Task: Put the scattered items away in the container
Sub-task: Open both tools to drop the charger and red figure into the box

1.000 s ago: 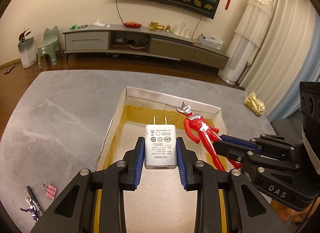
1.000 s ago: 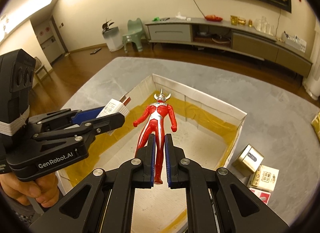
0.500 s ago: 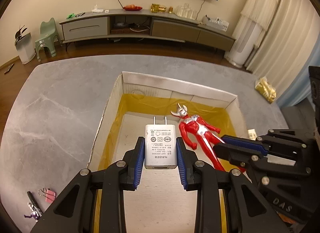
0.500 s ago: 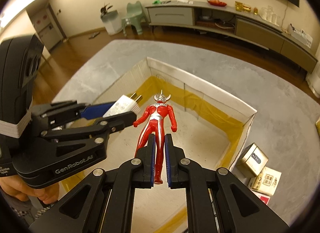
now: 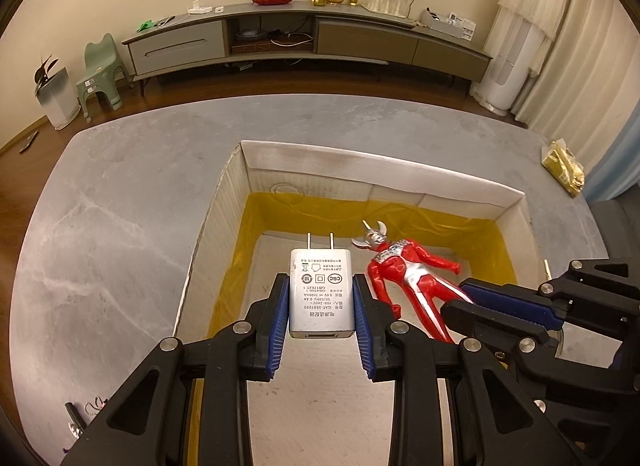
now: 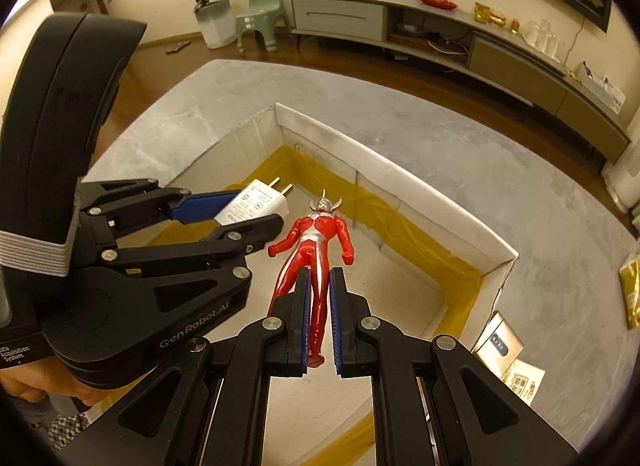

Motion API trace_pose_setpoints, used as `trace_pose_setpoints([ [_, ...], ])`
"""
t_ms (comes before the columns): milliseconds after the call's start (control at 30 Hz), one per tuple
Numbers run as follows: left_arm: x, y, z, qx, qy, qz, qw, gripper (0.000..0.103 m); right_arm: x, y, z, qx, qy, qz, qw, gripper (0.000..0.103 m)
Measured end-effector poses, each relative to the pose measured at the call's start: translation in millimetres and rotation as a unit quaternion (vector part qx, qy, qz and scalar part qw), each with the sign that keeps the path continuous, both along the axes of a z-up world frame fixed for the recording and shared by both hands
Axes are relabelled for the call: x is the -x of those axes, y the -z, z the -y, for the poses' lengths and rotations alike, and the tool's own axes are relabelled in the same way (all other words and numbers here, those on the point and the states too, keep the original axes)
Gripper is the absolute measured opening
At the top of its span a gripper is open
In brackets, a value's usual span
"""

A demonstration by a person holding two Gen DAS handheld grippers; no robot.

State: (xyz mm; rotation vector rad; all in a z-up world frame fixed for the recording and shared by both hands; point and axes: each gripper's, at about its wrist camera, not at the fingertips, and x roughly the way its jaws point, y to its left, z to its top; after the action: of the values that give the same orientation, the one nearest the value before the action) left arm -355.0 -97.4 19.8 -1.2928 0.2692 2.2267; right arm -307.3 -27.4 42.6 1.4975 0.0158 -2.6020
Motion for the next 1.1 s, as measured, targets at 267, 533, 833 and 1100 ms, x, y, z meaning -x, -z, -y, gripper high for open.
trace_pose_setpoints([
  [267,15.6,19.3,2.4,-0.011,-0.010,0.063,0.9979,0.036,0.2,4.5,-13.2,0.006,0.011,0.010,1.000,0.018],
  [533,-4.1,10.5,10.9,-0.002,-0.013,0.057,0.9983,0.041,-35.1,-9.1,-25.0,0.075,0.013,-0.018,0.997,0.019],
  [833,-52.2,-7.3,20.2,0.027,0.002,0.035,0.9990,0.041,-68.1,-9.5,-12.1,0.091,-0.007,-0.021,0.996,0.022],
  [1100,-97.9,-23.0,21.7,0.041,0.018,0.025,0.9987,0.041,-97.2,-19.7,-10.5,0.099,-0.011,-0.031,0.995,0.022],
])
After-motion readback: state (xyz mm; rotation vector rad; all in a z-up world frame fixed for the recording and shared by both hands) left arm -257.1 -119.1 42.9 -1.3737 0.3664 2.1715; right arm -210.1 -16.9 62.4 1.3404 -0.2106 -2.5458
